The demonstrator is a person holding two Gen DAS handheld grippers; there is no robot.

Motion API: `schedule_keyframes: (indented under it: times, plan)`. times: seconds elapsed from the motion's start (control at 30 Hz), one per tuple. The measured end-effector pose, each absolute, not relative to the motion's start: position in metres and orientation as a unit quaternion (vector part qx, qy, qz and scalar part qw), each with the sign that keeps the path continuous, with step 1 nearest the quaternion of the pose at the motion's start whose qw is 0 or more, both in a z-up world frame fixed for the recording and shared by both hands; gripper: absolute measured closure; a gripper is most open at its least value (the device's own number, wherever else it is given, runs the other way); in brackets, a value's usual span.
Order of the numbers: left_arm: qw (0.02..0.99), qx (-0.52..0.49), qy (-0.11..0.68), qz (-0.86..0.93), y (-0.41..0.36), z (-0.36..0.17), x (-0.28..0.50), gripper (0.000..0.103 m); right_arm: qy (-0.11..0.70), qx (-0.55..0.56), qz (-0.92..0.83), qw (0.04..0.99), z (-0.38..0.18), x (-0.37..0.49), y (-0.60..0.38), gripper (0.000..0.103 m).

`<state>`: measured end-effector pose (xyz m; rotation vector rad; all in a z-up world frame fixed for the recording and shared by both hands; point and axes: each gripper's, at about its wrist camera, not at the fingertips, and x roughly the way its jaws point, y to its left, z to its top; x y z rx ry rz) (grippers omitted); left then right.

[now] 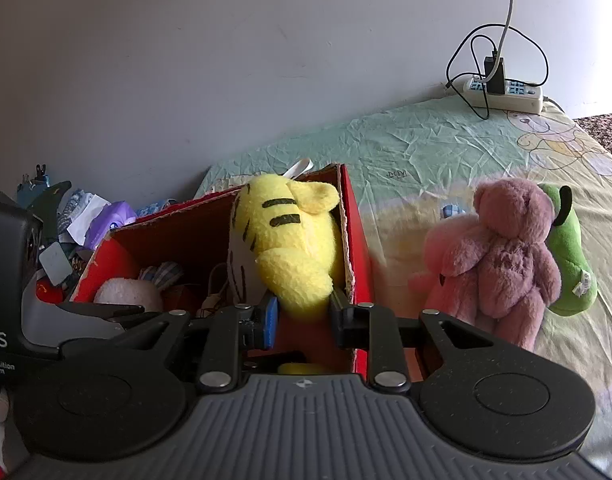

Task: Organize objects
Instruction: 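Lower the tiger plush into the red box with the right gripper, then open the right gripper to release the tiger plush in the box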

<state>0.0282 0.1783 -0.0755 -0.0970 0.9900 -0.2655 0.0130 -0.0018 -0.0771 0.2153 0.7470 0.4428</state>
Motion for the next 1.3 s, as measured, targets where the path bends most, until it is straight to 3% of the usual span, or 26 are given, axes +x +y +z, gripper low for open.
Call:
schedule_keyframes:
  times: [1.3]
  plan:
    - [0.872,-0.029,0.479,-0.098,0.172,-0.067,0.023,0.01,0.366,0.151,0.236,0.887,-0.078,0.01,-0.016,0.077]
